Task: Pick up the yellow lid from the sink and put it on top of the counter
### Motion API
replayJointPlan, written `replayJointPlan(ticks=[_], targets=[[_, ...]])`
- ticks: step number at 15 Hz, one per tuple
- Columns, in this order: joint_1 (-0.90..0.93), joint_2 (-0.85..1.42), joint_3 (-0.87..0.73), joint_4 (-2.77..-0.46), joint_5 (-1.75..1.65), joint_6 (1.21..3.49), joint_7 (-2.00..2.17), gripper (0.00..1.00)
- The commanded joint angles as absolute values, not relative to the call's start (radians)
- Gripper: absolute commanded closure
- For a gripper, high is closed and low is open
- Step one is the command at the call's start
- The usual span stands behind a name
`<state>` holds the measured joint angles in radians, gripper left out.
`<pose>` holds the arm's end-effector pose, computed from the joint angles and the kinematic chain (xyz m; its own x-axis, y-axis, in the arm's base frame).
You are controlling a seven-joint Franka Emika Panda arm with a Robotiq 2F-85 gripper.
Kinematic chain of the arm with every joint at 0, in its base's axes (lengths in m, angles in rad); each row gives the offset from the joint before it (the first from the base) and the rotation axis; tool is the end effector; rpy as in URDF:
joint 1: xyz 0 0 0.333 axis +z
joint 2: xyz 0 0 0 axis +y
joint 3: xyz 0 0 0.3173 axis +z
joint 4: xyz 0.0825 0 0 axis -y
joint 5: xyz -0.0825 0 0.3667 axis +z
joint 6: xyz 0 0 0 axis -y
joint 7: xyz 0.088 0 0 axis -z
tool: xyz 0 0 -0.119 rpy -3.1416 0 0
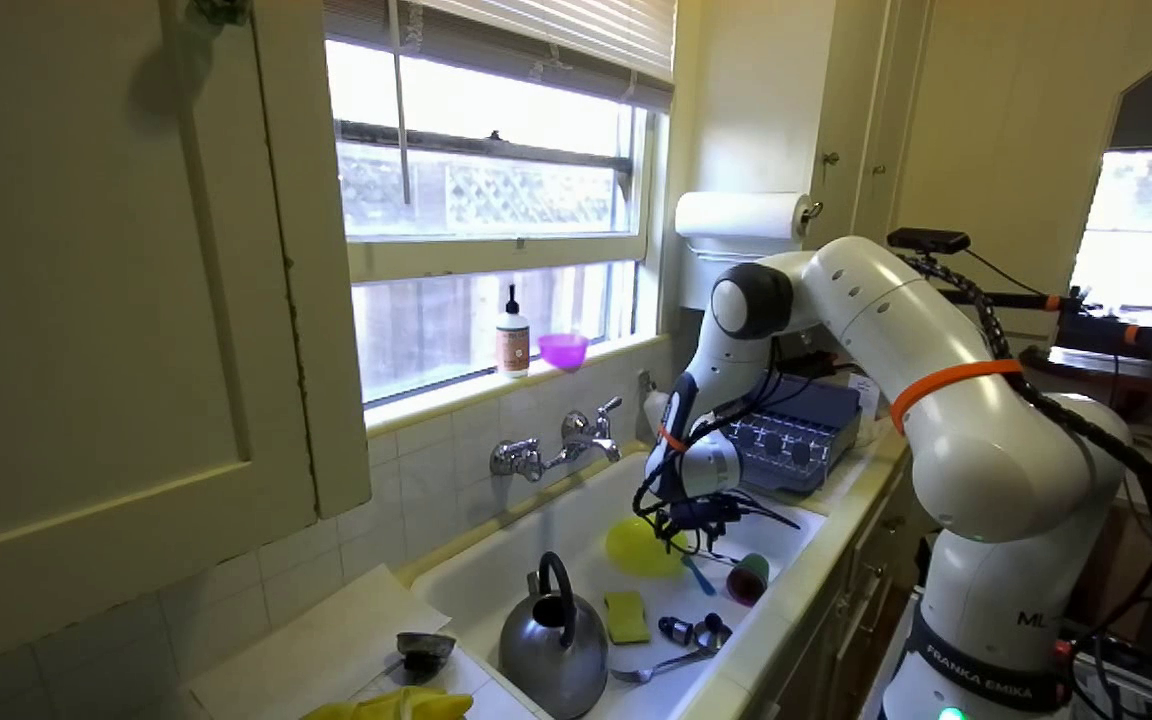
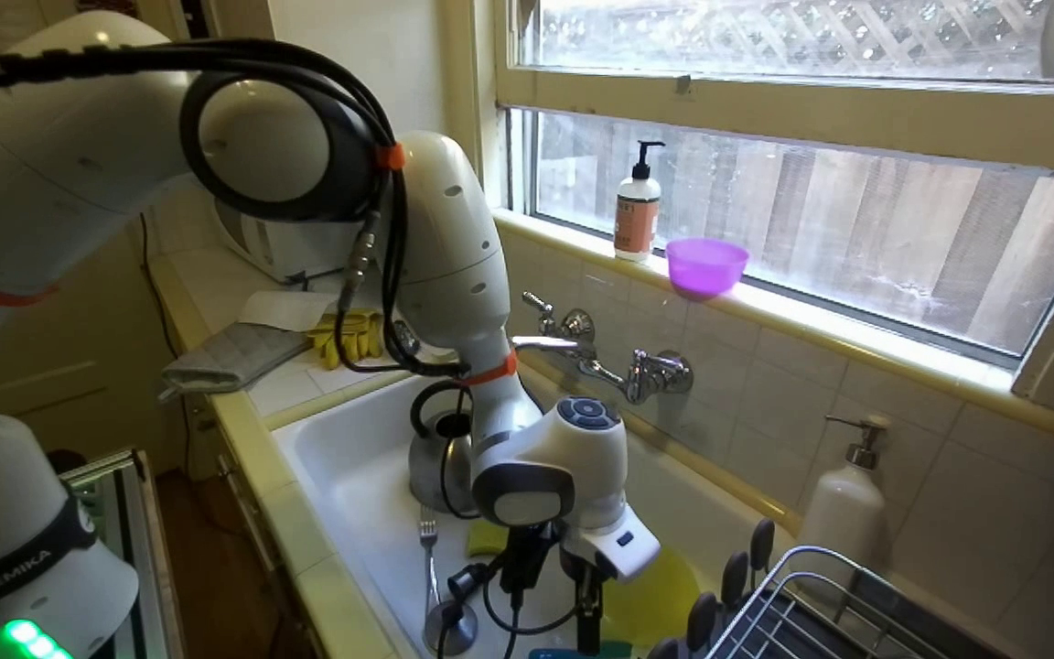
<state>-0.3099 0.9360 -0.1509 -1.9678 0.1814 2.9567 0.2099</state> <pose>0.5014 -0.2674 0.0103 0.7075 -0.7010 0.0897 -0.7063 -0.7055 0.0585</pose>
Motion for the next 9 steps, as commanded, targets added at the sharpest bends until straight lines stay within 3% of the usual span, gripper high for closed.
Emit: replayJointPlan(ticks=[1, 2, 4, 9], targets=[[-0.307, 1.039, -0.147, -1.867, 0.232, 2.979, 0.251, 0.00], [-0.308, 1.054, -0.145, -1.849, 0.237, 2.985, 0.256, 0.00], [-0.316, 1.079, -0.137, -1.816, 0.251, 2.985, 0.262, 0.26], [-0.324, 1.121, -0.131, -1.755, 0.281, 2.995, 0.279, 0.65]])
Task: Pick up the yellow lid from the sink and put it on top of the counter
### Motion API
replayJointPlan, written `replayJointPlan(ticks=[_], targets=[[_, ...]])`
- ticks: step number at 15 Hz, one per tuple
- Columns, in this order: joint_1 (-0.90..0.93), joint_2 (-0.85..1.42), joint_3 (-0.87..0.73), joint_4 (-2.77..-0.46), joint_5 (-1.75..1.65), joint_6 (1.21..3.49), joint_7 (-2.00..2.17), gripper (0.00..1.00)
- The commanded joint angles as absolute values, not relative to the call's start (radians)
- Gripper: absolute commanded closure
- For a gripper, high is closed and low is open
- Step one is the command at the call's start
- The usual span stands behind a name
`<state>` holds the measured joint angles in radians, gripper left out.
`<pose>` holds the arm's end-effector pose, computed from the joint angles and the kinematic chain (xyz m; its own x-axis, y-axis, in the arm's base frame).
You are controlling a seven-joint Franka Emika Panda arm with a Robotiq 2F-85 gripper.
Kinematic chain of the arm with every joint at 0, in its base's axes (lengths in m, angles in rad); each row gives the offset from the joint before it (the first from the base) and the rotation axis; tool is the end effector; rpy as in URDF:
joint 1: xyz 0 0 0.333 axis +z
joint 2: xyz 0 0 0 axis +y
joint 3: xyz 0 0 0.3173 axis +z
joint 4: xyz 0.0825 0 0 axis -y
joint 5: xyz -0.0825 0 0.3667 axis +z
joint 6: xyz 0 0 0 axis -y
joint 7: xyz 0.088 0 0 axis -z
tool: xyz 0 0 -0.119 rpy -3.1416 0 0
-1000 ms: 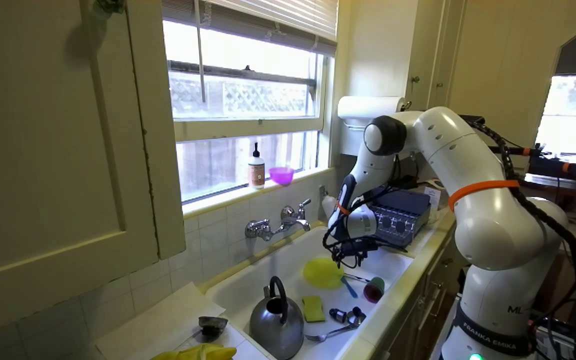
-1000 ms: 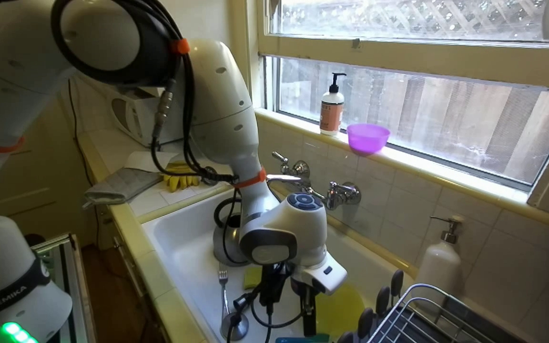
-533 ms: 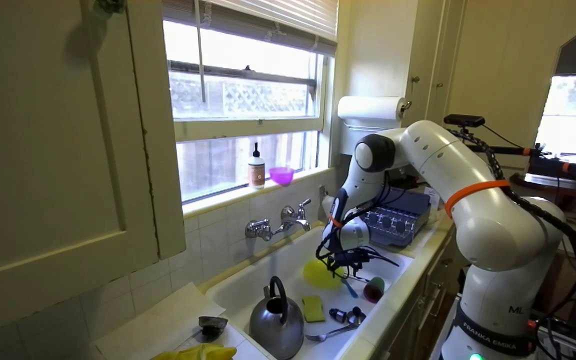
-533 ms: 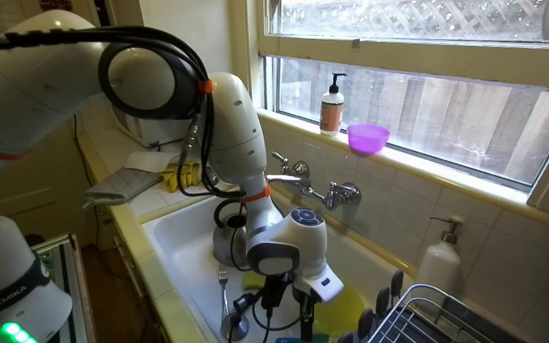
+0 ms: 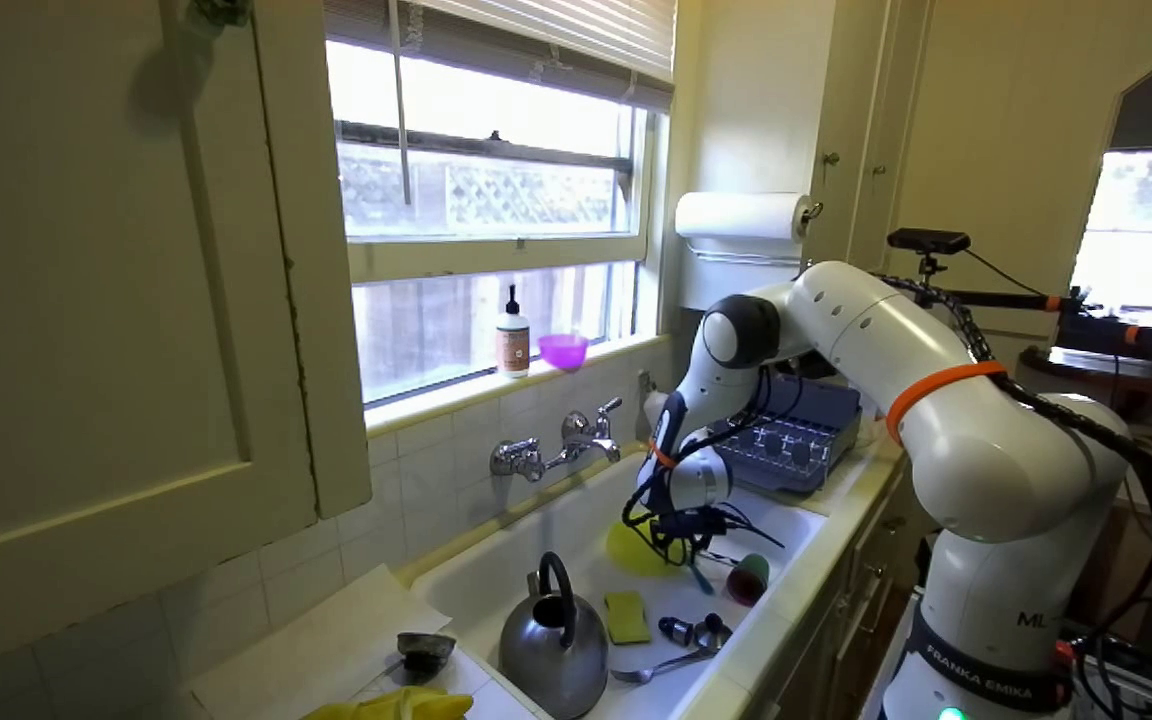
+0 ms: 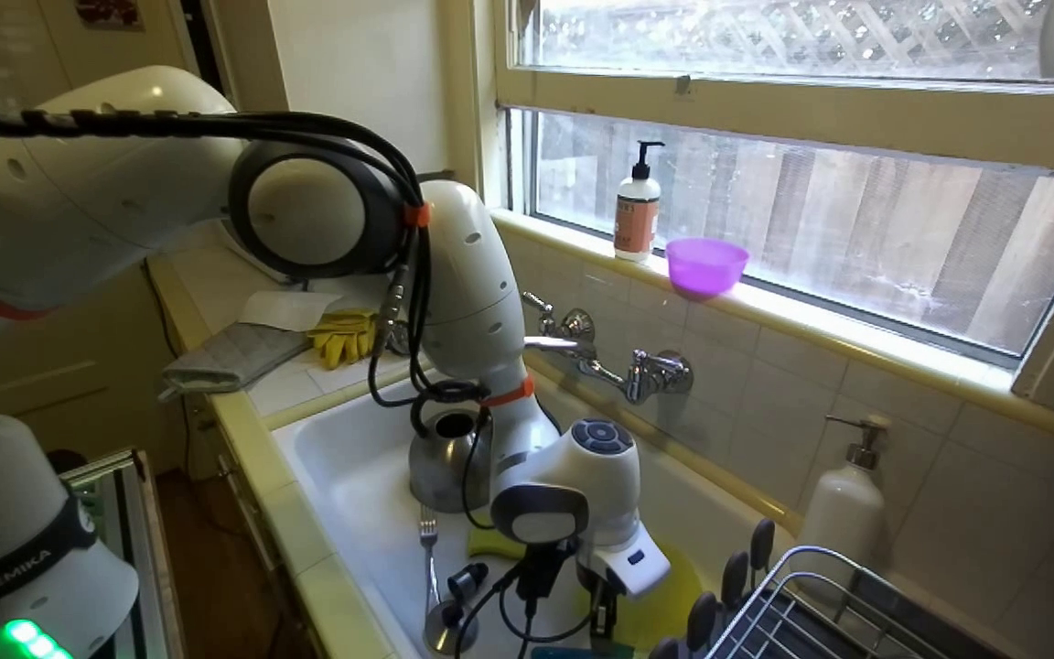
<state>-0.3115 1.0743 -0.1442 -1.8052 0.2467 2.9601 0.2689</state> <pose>0.5248 -0.2764 -0.0257 0.6305 -0.7671 0.1185 -0.7744 -0.6321 0.0283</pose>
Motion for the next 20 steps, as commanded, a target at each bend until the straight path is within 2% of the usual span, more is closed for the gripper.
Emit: replayJointPlan(ticks=[1, 4, 8, 9, 11, 20], targets=[[-0.324, 1.125, -0.131, -1.743, 0.285, 2.988, 0.282, 0.74], [-0.336, 1.127, -0.126, -1.727, 0.290, 2.973, 0.273, 0.91], [-0.366, 1.112, -0.109, -1.723, 0.292, 2.963, 0.261, 1.00], [-0.378, 1.100, -0.098, -1.730, 0.293, 2.963, 0.253, 0.96], [-0.393, 1.080, -0.084, -1.745, 0.295, 2.966, 0.247, 0.99], [-0.448, 0.973, -0.011, -1.853, 0.302, 2.953, 0.206, 0.98]])
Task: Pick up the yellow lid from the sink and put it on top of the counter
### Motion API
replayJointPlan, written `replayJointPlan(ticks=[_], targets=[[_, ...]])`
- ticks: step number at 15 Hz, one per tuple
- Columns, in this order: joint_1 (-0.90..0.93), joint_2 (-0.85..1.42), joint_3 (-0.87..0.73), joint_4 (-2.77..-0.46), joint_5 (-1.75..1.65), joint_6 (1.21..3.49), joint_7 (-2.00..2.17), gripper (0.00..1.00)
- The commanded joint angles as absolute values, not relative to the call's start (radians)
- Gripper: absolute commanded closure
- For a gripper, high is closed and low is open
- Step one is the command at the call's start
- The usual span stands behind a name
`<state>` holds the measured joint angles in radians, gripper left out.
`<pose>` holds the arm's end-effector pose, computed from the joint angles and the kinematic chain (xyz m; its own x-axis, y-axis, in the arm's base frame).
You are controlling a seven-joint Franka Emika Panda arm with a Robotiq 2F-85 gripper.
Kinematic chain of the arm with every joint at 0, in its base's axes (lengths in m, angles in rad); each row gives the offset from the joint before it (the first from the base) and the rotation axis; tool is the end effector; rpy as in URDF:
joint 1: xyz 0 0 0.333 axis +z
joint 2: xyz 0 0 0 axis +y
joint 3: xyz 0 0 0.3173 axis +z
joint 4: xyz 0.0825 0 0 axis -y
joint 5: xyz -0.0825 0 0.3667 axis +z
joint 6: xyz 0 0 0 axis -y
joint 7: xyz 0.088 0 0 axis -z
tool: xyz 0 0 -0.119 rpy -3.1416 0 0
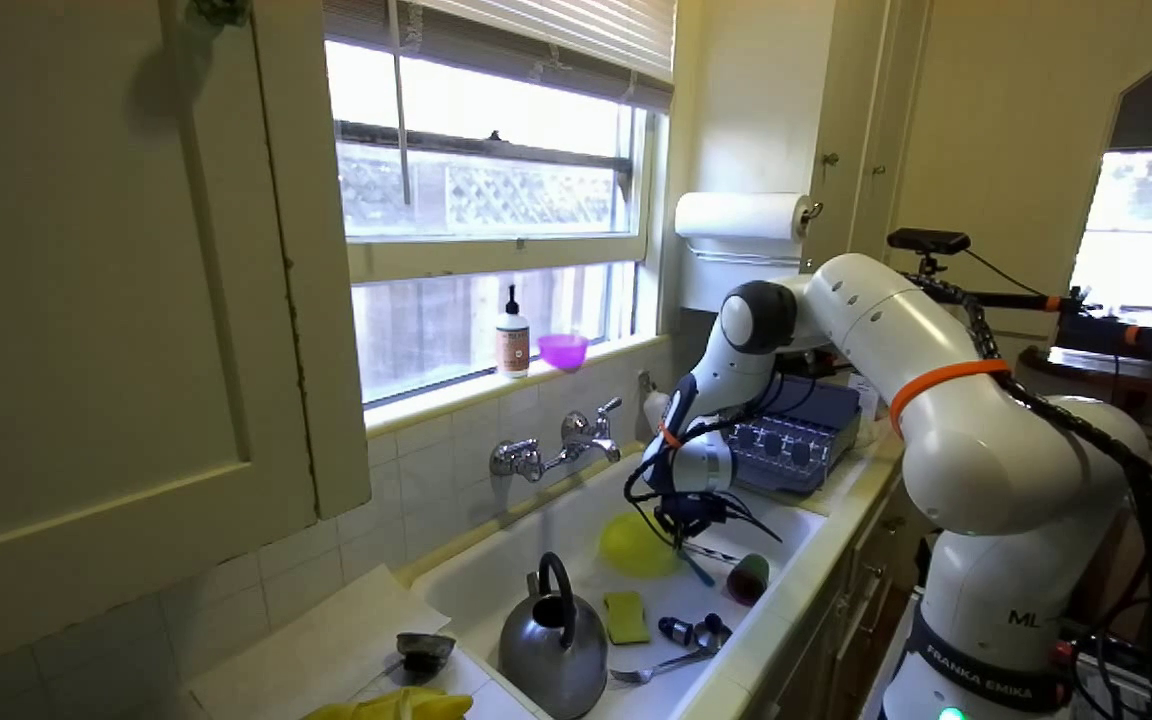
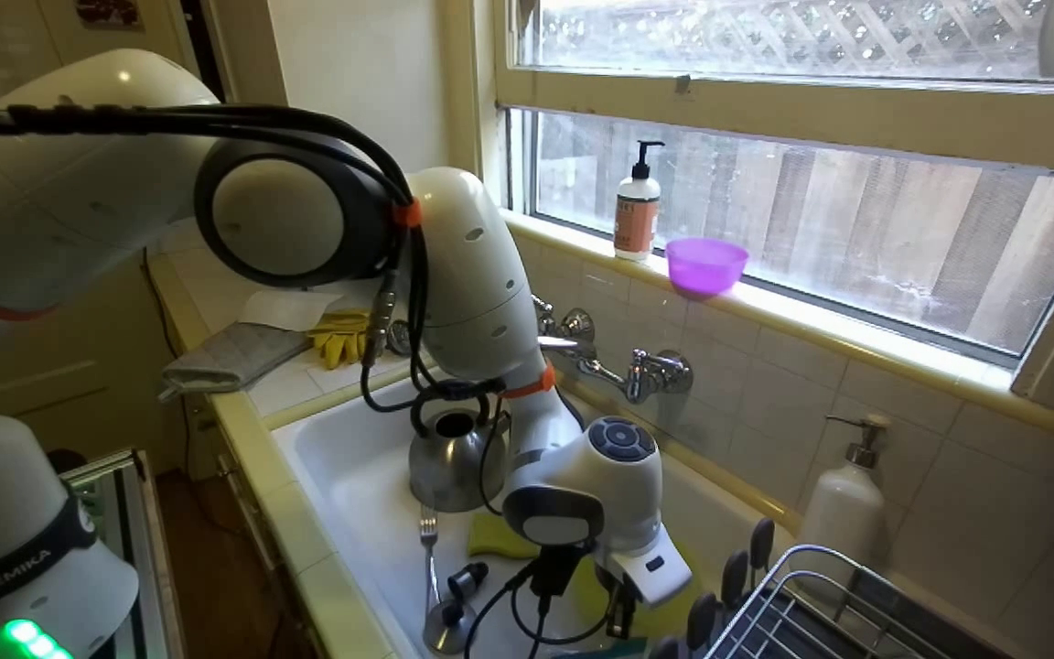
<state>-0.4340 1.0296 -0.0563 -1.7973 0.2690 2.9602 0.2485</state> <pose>0.5285 -0.3013 -0.0027 0.5580 -0.8208 0.1221 -0.8204 -0.5678 -0.0680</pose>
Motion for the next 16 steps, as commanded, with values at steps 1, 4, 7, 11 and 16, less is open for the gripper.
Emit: replayJointPlan(ticks=[1, 4, 7, 11, 16], targets=[[-0.447, 0.953, -0.006, -1.876, 0.302, 2.954, 0.203, 0.99], [-0.451, 0.901, 0.007, -1.931, 0.303, 2.941, 0.191, 0.99], [-0.471, 0.852, 0.030, -1.978, 0.307, 2.934, 0.174, 0.99], [-0.499, 0.798, 0.065, -2.037, 0.341, 2.954, 0.160, 0.99], [-0.556, 0.743, 0.122, -2.111, 0.418, 2.979, 0.149, 0.99]])
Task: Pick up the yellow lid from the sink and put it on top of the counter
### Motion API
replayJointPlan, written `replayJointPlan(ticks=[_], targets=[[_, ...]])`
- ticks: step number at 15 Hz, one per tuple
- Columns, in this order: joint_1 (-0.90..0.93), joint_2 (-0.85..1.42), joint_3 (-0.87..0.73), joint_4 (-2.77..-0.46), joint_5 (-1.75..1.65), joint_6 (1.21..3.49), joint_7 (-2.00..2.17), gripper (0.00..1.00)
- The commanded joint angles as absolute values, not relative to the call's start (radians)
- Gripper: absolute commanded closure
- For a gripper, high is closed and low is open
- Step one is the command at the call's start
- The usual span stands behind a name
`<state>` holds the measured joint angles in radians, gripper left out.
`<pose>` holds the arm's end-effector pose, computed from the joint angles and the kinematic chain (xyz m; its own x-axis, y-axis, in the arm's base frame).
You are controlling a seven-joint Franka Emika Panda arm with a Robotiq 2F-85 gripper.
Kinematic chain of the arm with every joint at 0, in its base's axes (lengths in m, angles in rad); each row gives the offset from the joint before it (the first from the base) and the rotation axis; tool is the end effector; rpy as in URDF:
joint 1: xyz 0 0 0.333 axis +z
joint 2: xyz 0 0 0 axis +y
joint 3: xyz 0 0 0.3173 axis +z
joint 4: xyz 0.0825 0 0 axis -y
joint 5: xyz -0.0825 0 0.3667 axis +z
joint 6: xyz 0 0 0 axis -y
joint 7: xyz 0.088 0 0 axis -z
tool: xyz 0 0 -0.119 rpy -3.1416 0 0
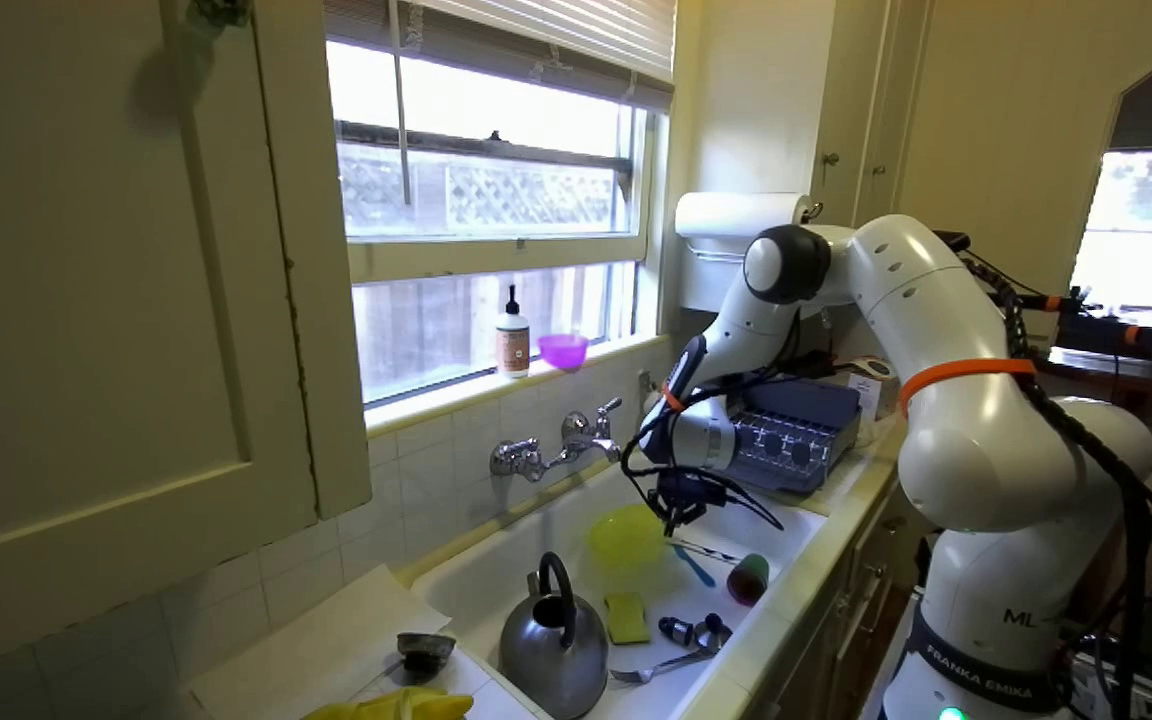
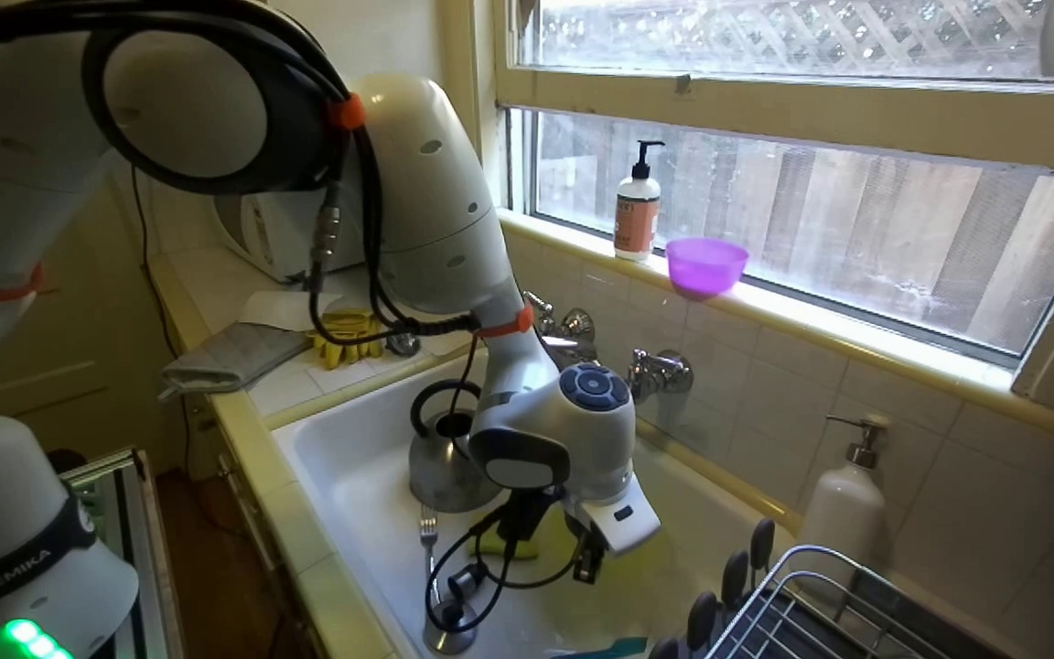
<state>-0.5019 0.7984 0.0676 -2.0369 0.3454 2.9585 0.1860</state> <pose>0.5106 -0.2595 0.0621 0.5519 -0.8316 0.0613 -0.8167 -0.5539 -0.1620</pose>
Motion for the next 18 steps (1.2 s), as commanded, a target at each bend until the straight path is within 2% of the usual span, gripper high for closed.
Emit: replayJointPlan(ticks=[1, 7, 8, 9, 13, 14, 18], targets=[[-0.576, 0.733, 0.141, -2.130, 0.448, 2.992, 0.150, 0.99], [-0.725, 0.689, 0.300, -2.249, 0.587, 3.159, 0.145, 0.99], [-0.662, 0.729, 0.235, -2.180, 0.535, 3.099, 0.177, 0.99], [-0.676, 0.725, 0.247, -2.191, 0.531, 3.111, 0.178, 0.95], [-0.669, 0.727, 0.242, -2.184, 0.531, 3.111, 0.179, 0.95], [-0.633, 0.727, 0.218, -2.194, 0.534, 3.136, 0.198, 0.99], [-0.671, 0.704, 0.290, -2.257, 0.569, 3.262, 0.184, 0.99]])
